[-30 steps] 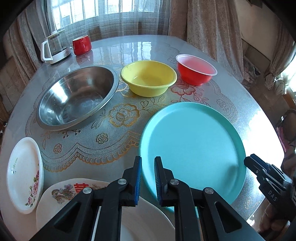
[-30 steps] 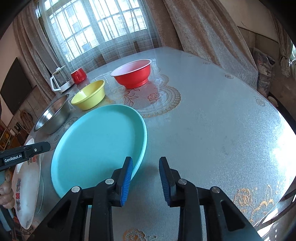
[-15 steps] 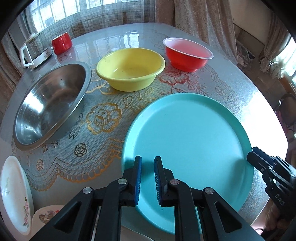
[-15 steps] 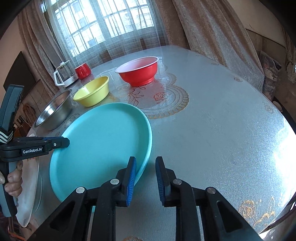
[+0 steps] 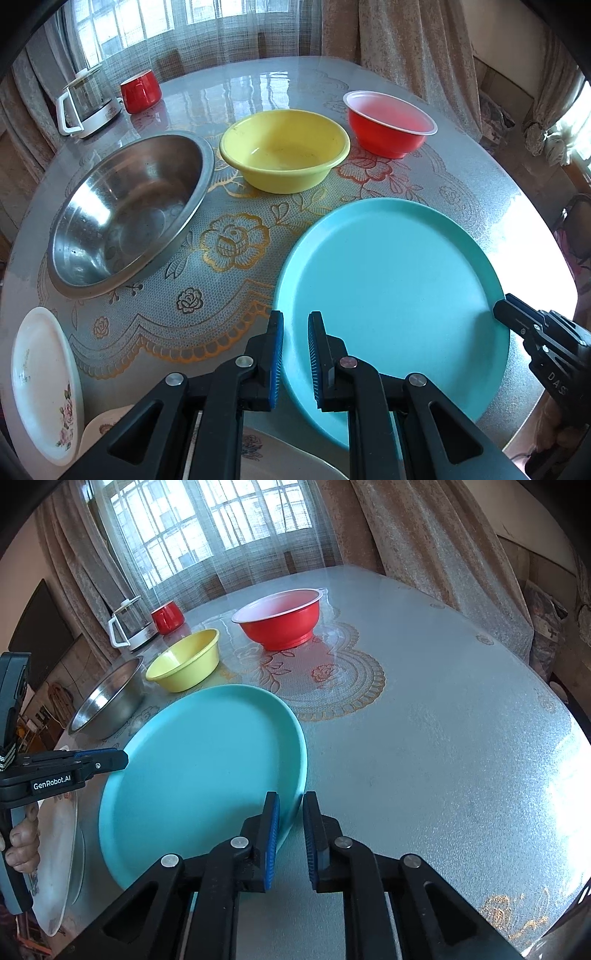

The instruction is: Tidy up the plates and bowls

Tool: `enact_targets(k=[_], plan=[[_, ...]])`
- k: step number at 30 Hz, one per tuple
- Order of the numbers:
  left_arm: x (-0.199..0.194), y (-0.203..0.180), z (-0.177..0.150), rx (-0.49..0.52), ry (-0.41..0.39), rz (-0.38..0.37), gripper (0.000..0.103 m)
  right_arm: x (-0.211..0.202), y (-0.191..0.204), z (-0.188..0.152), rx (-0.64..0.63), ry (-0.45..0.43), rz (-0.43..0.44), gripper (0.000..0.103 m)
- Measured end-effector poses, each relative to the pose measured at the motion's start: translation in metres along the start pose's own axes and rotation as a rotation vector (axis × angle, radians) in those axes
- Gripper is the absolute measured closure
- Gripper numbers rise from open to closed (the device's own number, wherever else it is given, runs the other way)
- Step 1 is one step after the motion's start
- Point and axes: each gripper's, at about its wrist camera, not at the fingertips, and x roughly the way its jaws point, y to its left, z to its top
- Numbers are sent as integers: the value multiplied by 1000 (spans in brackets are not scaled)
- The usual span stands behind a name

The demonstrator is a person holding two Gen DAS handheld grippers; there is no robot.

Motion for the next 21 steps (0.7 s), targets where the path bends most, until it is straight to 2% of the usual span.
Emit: enact_targets(k=[2,5,8,10,21], plan=[[0,4,-1,3,-1,23,89,0,2,0,-12,0,-9,90],[-1,9,-3,7,7,19,89,0,5,0,-32,-3,-22,89],[7,2,-6,53,41,9,89,1,5,0,-32,-5,-23,89],[8,-3,-6,76,33,29,88,1,4,0,-31,-7,-22,89],[14,-8,6,27,12,21,88,9,-2,16,-19,1,-65,89]])
